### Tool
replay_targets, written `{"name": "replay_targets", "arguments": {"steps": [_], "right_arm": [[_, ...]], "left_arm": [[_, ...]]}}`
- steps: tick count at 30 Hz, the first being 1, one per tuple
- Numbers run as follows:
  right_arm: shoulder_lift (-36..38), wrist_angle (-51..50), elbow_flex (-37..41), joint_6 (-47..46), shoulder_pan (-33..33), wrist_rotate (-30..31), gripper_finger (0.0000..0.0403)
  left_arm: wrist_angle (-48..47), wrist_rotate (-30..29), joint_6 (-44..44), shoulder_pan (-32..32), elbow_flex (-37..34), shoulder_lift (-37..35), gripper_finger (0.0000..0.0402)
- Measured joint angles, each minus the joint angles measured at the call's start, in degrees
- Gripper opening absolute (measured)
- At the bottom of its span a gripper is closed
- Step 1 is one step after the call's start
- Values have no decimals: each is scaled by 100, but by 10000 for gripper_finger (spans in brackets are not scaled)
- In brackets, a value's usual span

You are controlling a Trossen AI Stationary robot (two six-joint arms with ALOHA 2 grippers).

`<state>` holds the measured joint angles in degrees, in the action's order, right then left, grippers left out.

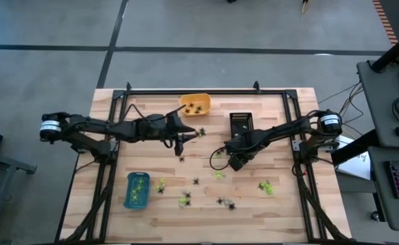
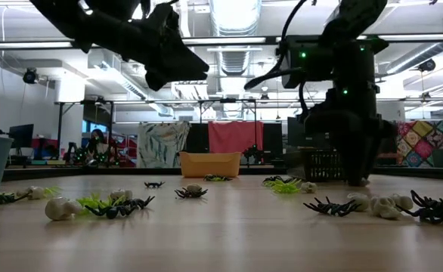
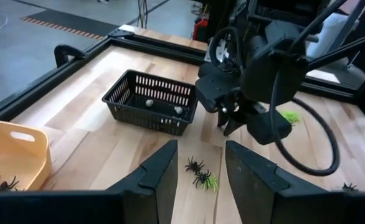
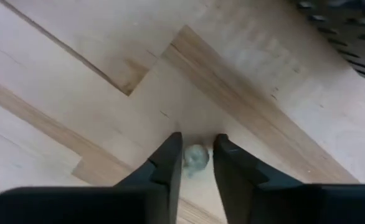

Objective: Sort Halloween decoration
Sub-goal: Put the white skull toy into the black bin

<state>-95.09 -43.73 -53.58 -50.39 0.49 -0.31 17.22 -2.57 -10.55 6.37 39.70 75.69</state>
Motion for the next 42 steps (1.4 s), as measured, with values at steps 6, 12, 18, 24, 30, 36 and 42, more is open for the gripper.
{"name": "replay_targets", "arguments": {"steps": [6, 12, 18, 24, 30, 36, 42], "right_arm": [[91, -15, -41, 89, -2, -12, 18], [300, -44, -280, 673, 2, -35, 8], [634, -40, -563, 1174, 2, -19, 8], [958, -137, -678, 1398, 75, -320, 8], [1427, -191, -668, 1357, 635, -1408, 9], [2031, -294, -663, 742, 1202, -1850, 9], [2665, -275, -663, -73, 1473, -1834, 9]], "left_arm": [[0, 2, 0, -1, 102, 180, 117], [-14, 5, 0, -2, 105, 185, 117], [-20, 7, 15, -6, 103, 174, 117], [-30, 10, 20, -4, 98, 174, 117], [-68, 20, 60, -7, 98, 176, 117], [-33, 20, 313, -7, 94, 176, 117], [-27, 20, 407, -7, 94, 176, 117]]}}
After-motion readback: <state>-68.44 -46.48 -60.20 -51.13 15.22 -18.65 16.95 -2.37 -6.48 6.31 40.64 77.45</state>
